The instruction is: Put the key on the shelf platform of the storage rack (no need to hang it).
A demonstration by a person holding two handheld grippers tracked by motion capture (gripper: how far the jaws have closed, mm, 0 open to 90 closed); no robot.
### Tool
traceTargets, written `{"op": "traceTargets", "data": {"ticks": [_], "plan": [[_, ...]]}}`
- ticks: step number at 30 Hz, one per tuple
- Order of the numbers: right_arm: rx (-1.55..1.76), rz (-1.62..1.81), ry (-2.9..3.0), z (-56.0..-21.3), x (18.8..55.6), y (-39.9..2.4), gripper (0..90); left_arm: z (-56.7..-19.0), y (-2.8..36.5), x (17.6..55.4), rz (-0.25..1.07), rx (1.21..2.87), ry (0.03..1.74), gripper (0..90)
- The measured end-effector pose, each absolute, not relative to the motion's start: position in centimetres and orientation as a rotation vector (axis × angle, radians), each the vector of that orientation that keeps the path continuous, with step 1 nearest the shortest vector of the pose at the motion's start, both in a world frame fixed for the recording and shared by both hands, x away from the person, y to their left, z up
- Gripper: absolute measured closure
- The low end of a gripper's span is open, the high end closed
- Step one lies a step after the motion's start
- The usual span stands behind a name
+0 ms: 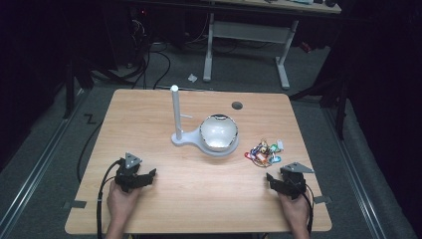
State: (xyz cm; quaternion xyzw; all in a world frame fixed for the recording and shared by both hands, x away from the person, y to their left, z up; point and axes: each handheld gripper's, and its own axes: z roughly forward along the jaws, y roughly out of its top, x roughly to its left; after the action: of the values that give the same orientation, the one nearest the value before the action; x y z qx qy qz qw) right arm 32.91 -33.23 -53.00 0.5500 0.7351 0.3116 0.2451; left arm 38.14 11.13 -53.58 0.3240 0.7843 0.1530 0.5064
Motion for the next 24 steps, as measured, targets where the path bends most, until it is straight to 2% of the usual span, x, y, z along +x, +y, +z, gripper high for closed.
{"op": "traceTargets", "data": {"ticks": [24], "plan": [[1.502, 0.846, 2.002, -52.99, 32.91, -33.20, 37.0, -53.57, 11.14, 38.15, 0.368, 0.781, 1.892, 27.1]]}}
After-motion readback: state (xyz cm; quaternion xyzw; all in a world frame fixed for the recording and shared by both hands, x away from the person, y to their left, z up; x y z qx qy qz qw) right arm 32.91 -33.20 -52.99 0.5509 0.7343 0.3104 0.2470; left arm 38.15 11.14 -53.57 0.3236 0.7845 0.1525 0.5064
